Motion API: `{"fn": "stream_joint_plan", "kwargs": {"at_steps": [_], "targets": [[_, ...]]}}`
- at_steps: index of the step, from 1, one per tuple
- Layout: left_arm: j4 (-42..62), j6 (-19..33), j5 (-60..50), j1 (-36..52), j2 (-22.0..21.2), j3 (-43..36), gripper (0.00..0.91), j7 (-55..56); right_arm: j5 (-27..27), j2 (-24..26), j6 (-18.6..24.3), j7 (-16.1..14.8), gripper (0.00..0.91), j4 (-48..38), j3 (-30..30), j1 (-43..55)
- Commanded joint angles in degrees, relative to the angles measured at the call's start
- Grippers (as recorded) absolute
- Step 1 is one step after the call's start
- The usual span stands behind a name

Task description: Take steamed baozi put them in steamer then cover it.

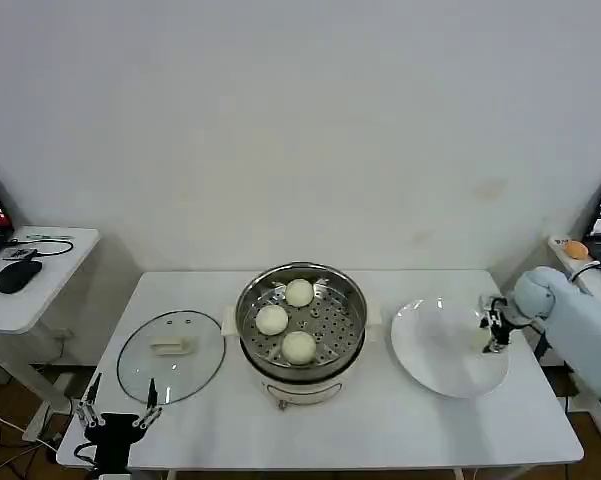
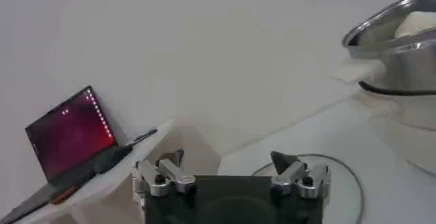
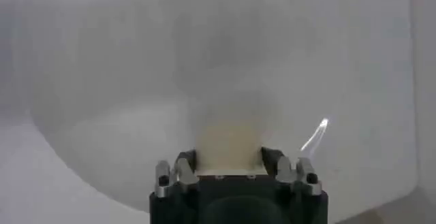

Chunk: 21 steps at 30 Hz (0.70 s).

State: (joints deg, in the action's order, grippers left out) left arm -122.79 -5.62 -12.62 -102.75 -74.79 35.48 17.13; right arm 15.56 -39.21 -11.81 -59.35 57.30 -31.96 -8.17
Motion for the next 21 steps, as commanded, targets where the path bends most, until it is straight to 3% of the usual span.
{"fn": "stream_joint_plan", "kwargs": {"at_steps": [1, 11, 16, 21], "targets": [[0.15, -0.08, 0.00, 0.15, -0.05, -0.17, 0.907, 0.05, -3.54, 3.42, -1.69, -0.04, 0.645, 4.65, -6.08, 5.87], [-0.11, -0.49, -0.69, 1.28, -0.08, -0.89, 0.907, -0.18, -13.93, 7.52, -5.30, 0.37, 0.645, 18.48, -20.19, 27.73], [-0.60, -1.11, -1.16, 1.90, -0.11, -1.60, 0.907, -0.40, -20.54, 5.53, -7.69, 1.05, 0.645, 24.45, -29.68, 39.22], [-0.51, -1.25, -1.20, 2.49, -0.13, -1.65, 0.907, -0.47, -25.94, 0.34, -10.59, 2.88, 0.645, 29.69, -36.94, 47.18]]}}
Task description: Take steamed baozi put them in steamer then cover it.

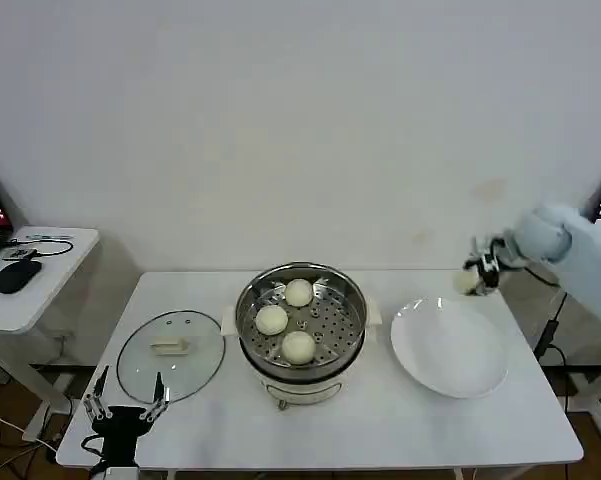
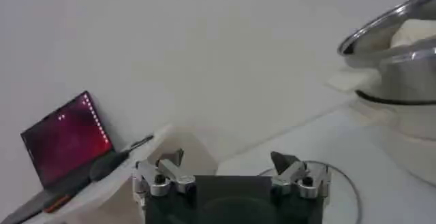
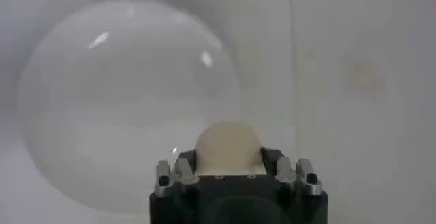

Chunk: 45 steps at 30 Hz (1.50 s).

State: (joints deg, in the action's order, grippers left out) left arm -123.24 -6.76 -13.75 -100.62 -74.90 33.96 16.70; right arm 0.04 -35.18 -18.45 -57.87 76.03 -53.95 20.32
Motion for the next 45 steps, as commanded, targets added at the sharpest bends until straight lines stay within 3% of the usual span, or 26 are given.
{"fn": "stream_joint_plan", "kwargs": {"at_steps": [1, 11, 19, 28, 45], "targets": [[-0.02, -0.15, -0.05, 0.50, -0.06, -0.12, 0.907, -0.05, -11.24, -5.02, -4.47, 1.67, 0.645, 11.64, -15.84, 19.50], [-0.07, -0.60, 0.12, 1.54, -0.44, 0.26, 0.907, -0.20, -26.69, -14.96, -13.05, 8.75, 0.645, 18.35, -22.29, 21.59], [-0.87, -0.59, -0.09, 1.52, -0.90, 0.15, 0.907, -0.11, -35.64, -20.03, -19.36, 16.02, 0.655, 15.78, -23.19, 17.73], [-0.74, -0.02, -0.01, 0.60, -0.81, 0.80, 0.907, 0.34, -35.91, -24.48, -22.30, 18.62, 0.655, 11.23, -22.66, 11.85], [-1.15, -0.06, 0.05, 0.76, -0.66, 0.88, 0.907, 0.29, -31.28, -24.84, -21.76, 16.60, 0.655, 9.09, -23.97, 8.81]]}}
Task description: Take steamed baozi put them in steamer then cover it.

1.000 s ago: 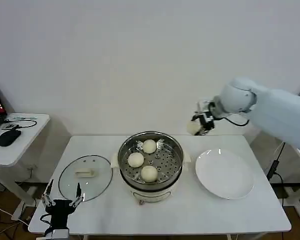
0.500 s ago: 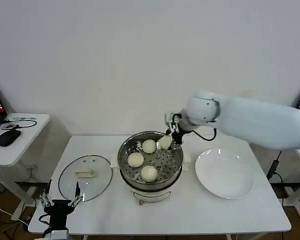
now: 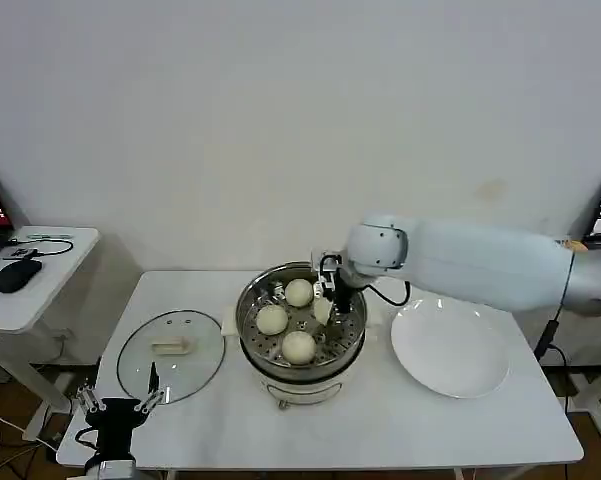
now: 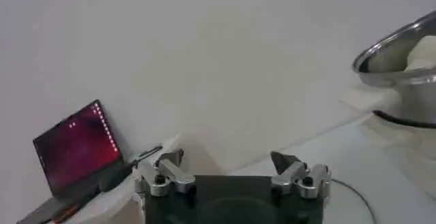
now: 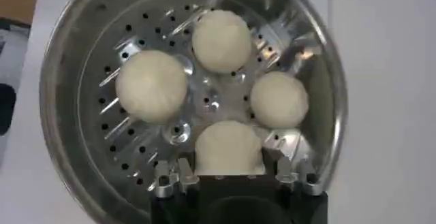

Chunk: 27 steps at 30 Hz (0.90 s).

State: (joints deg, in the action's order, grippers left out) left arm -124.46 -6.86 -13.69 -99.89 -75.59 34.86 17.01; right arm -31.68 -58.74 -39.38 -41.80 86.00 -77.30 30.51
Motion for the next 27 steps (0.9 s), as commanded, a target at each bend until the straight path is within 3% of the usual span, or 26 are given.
{"fn": "stream_joint_plan", "kwargs": {"at_steps": [1, 15, 16, 18, 27], "targets": [[0.09, 0.07, -0.01, 0.06, 0.03, -0.03, 0.907, 0.00, 0.85, -1.36, -0.71, 0.39, 0.655, -0.99, -0.51, -1.40], [-0.25, 0.25, -0.07, -0.09, -0.08, -0.24, 0.907, 0.08, 3.71, -1.11, -0.17, -0.28, 0.655, -1.54, -0.69, -1.95], [-0.31, 0.25, -0.09, -0.12, -0.08, -0.25, 0.907, 0.07, 3.71, -1.10, -0.15, -0.27, 0.685, -1.54, -0.68, -1.96], [-0.38, 0.24, -0.10, -0.15, -0.09, -0.25, 0.907, 0.06, 3.65, -0.97, 0.17, -0.49, 0.907, -1.43, -0.58, -1.95], [-0.41, 0.21, -0.35, -0.12, -0.12, -0.26, 0.907, 0.03, 2.22, 0.48, 0.37, 0.10, 0.907, 0.07, 1.55, -1.28]]}}
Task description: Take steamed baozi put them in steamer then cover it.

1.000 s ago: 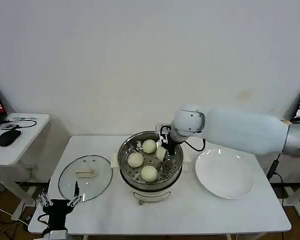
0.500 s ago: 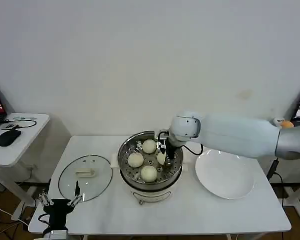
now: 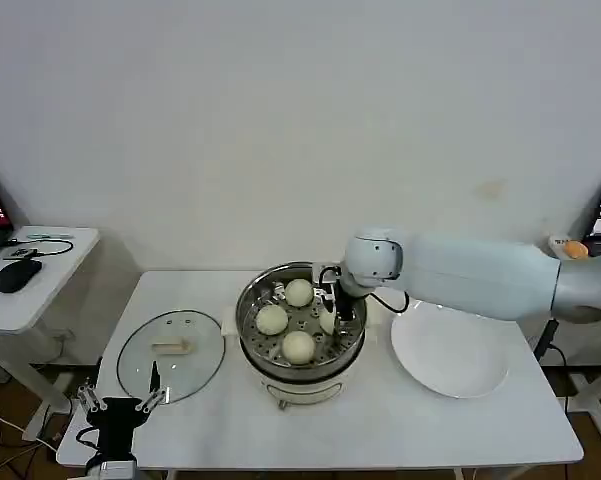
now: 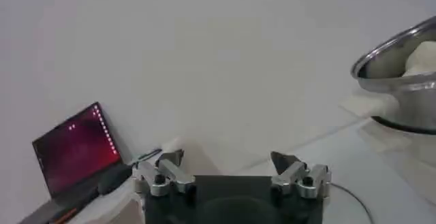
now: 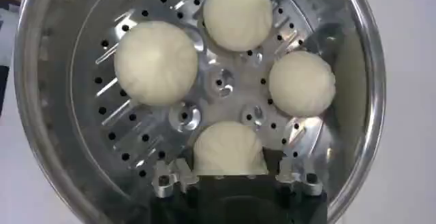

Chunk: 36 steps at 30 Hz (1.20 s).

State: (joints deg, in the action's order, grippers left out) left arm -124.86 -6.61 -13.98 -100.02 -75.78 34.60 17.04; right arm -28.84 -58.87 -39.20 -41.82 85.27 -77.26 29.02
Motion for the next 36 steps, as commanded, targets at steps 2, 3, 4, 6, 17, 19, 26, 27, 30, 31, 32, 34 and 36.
{"fn": "stream_joint_plan", "kwargs": {"at_steps": [2, 3, 4, 6, 17, 19, 26, 27, 30, 31, 32, 34, 36], "targets": [[0.03, -0.05, -0.12, 0.03, 0.36, 0.00, 0.907, -0.01, -1.16, 1.37, 0.15, 0.28, 0.907, 1.72, 2.61, 0.70], [0.03, -0.05, -0.13, 0.08, 0.46, 0.02, 0.907, 0.00, -1.19, 1.92, 0.21, 0.25, 0.907, 2.21, 2.99, 1.00], [0.02, -0.07, -0.08, 0.19, 0.54, 0.07, 0.907, -0.03, -1.34, 2.82, 0.18, 0.35, 0.907, 2.71, 3.71, 1.37], [0.03, -0.13, -0.03, 0.38, 0.61, 0.08, 0.907, -0.06, -1.74, 3.77, 0.07, 0.74, 0.907, 3.41, 4.65, 1.45], [1.84, -0.25, 4.06, 2.14, 1.43, -0.54, 0.907, -0.78, -5.47, 16.81, 4.02, 26.35, 0.907, 12.88, 32.35, -18.43], [2.41, -0.11, 4.94, 2.54, 1.94, -0.52, 0.907, -1.02, -3.80, 18.83, 8.14, 32.55, 0.907, 14.09, 40.30, -27.29], [3.87, -0.30, 7.78, 3.74, 2.35, -0.62, 0.907, -0.54, 9.11, 19.47, 24.68, 41.99, 0.907, 20.16, 76.55, -63.10], [4.21, -0.30, 7.70, 3.82, 2.46, -0.63, 0.907, -0.56, 9.35, 19.18, 24.68, 41.99, 0.907, 20.55, 78.58, -65.28], [5.70, -0.73, 6.70, 4.32, 3.26, -1.10, 0.907, 0.69, 12.87, 12.58, 30.18, 39.22, 0.907, 24.25, 96.19, -84.21], [6.31, -0.98, 5.02, 4.38, 3.58, -1.26, 0.907, 0.06, 13.27, 10.54, 30.98, 36.86, 0.907, 25.95, 102.52, -89.58], [7.19, -0.92, 1.50, 4.17, 4.76, -1.55, 0.907, -1.83, 13.58, 7.40, 32.11, 33.27, 0.907, 27.30, 108.67, -95.49], [8.17, -0.53, -4.41, 4.13, 5.53, -1.77, 0.907, -4.23, 13.70, 2.87, 34.68, 30.65, 0.907, 28.70, 116.98, -101.65], [9.96, -0.47, -11.13, 4.53, 6.64, -1.97, 0.907, -6.09, 13.73, -2.81, 38.43, 27.41, 0.907, 29.50, 125.06, -108.00]]}}
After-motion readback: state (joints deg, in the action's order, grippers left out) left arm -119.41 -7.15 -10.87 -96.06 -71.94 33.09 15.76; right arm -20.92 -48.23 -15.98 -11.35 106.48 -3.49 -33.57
